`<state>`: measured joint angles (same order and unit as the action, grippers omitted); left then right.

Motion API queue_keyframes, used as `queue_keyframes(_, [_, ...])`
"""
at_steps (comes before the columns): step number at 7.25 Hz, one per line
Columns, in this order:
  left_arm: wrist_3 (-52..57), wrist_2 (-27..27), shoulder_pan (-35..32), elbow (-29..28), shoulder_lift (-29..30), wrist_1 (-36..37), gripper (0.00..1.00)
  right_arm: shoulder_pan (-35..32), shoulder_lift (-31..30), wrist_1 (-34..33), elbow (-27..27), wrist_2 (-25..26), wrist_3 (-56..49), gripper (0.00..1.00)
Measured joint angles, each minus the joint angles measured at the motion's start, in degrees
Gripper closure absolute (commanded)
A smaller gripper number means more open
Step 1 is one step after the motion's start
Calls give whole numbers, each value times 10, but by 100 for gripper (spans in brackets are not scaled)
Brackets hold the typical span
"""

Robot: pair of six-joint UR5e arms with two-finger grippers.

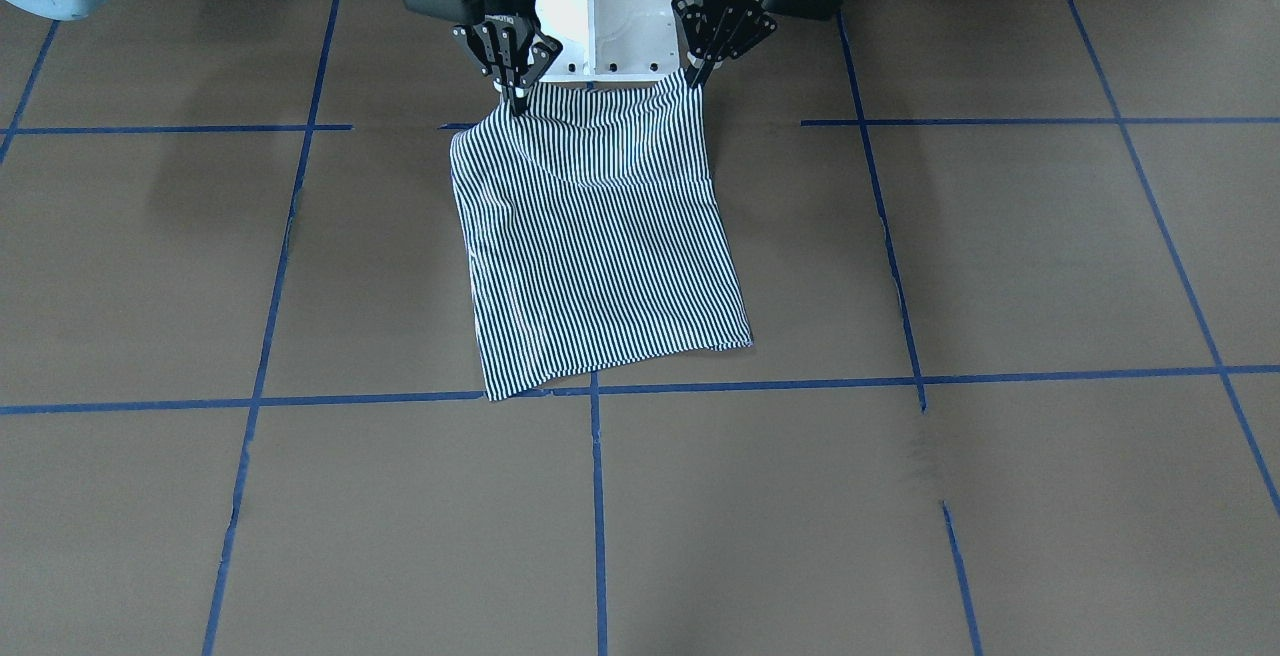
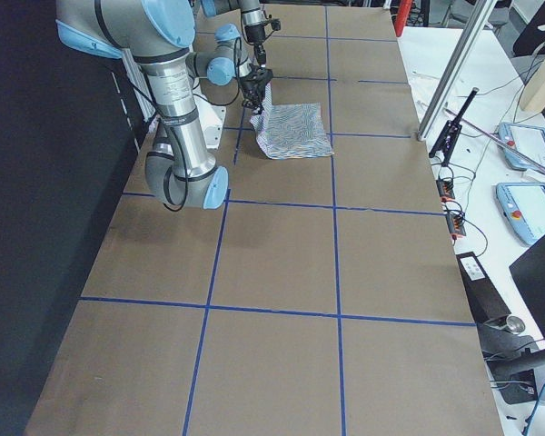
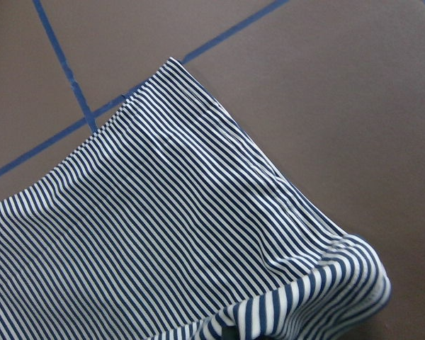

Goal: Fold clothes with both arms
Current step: 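Grip the near shirt edge with both grippers and lift it, then fold the near edge over toward the far edge with both grippers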

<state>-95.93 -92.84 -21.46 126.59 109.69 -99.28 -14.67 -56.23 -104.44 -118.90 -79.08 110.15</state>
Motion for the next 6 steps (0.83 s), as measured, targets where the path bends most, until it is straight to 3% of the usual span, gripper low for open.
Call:
queue_keyframes(3, [62,-16,-72,-97,36,-7,100,-73,59,127,179,-1,-43,100])
queue_keyframes(6, [82,-16,-95,-198,48,-73,100,-99,84,188,282,-2,-65,100])
